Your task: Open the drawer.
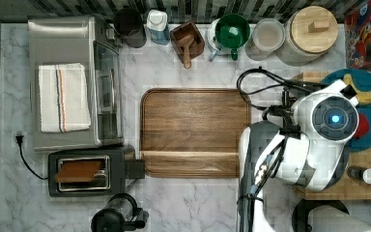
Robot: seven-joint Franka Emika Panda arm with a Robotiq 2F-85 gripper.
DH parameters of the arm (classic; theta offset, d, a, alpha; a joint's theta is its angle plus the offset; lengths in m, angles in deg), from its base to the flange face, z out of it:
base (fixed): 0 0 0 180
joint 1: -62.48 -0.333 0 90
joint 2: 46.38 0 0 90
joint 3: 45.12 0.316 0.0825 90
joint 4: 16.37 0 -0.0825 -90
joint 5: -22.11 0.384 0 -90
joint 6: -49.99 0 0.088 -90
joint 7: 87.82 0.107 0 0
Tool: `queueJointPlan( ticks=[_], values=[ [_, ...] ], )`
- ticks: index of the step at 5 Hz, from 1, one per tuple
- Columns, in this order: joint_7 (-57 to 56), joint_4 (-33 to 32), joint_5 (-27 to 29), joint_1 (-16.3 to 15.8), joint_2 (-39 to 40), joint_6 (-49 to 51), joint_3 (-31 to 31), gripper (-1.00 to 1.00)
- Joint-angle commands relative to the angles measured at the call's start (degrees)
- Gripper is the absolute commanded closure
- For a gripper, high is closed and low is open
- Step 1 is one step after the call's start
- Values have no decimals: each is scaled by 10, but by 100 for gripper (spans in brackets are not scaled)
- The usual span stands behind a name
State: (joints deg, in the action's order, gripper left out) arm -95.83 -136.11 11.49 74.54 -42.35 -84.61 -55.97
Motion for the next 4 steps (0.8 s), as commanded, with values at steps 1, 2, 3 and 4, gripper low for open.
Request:
queueJointPlan(
  ticks=[1,2,3,4],
  values=[
    [-93,-57,15,7,28,-57,4,-100],
    [-89,-80,4,9,28,-75,-2,-100],
    [-48,-101,-15,2,30,-93,-3,-100],
    [-24,-94,-17,1,45,-78,-6,-100]
  ],
)
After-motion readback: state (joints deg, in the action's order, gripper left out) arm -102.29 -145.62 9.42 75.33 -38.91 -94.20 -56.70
